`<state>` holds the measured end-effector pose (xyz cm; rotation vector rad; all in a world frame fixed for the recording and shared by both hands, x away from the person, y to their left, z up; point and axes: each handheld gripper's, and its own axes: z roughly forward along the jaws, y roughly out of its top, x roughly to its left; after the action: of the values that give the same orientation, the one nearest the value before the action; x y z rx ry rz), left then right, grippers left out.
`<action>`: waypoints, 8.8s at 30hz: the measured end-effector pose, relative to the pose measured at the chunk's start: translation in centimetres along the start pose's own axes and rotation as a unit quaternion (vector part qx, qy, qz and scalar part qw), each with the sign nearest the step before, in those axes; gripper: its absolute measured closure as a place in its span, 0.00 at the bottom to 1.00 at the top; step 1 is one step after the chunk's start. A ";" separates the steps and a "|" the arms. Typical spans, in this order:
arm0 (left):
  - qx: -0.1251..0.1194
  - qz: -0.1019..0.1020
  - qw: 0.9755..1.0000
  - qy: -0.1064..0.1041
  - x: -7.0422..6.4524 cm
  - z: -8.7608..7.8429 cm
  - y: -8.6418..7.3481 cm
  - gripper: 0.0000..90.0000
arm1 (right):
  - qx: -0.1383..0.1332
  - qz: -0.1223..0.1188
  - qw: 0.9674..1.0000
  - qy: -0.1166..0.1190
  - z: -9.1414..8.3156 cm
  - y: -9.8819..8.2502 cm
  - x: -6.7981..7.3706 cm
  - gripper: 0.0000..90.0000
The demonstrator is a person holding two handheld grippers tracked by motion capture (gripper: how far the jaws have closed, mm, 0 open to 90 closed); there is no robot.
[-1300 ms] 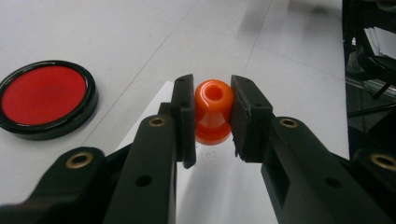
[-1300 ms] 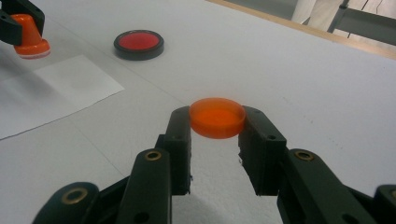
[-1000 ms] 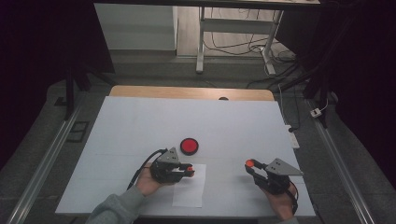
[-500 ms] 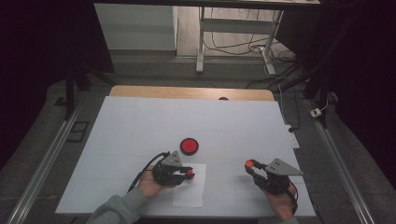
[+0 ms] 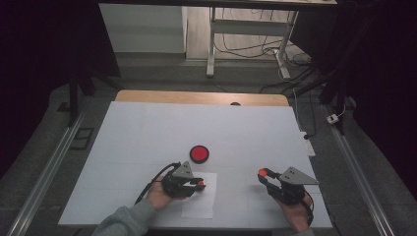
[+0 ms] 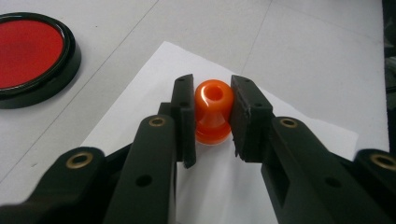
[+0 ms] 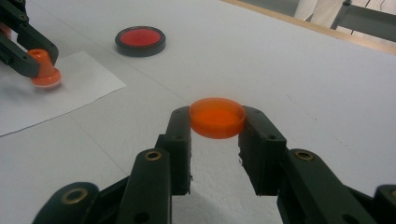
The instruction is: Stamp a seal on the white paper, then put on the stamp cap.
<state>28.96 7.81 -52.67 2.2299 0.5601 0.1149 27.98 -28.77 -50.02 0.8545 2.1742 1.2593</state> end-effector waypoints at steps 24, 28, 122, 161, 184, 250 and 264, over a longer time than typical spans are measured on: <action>0.004 0.013 1.000 0.009 -0.4 0.4 -0.3 0.80 | 0.002 0.000 1.000 0.001 0.0 0.0 0.0 0.72; 0.004 0.014 1.000 0.010 -0.5 0.4 -0.4 0.80 | 0.003 0.001 1.000 -0.001 0.0 0.0 0.0 0.72; -0.100 -0.047 0.994 0.016 0.3 -3.7 1.3 0.80 | -0.003 0.001 1.000 -0.001 0.0 0.1 0.1 0.72; -0.135 -0.050 0.989 0.019 1.1 -6.3 3.0 0.80 | -0.009 0.005 1.000 0.008 0.2 0.2 0.2 0.72; -0.136 -0.048 0.989 0.016 1.0 -6.3 3.0 0.80 | -0.005 -0.014 0.999 0.034 1.9 1.0 1.9 0.72; -0.125 -0.046 0.991 0.004 1.0 -5.6 3.1 0.80 | -0.006 -0.040 0.990 0.136 7.1 3.3 8.7 0.72; -0.124 -0.043 0.991 0.000 0.7 -5.5 3.2 0.80 | -0.009 -0.047 0.987 0.152 8.6 3.7 10.1 0.72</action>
<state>29.31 10.11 -46.73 1.9616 0.6067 0.1314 27.83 -15.13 -51.70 0.5734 2.4004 1.4371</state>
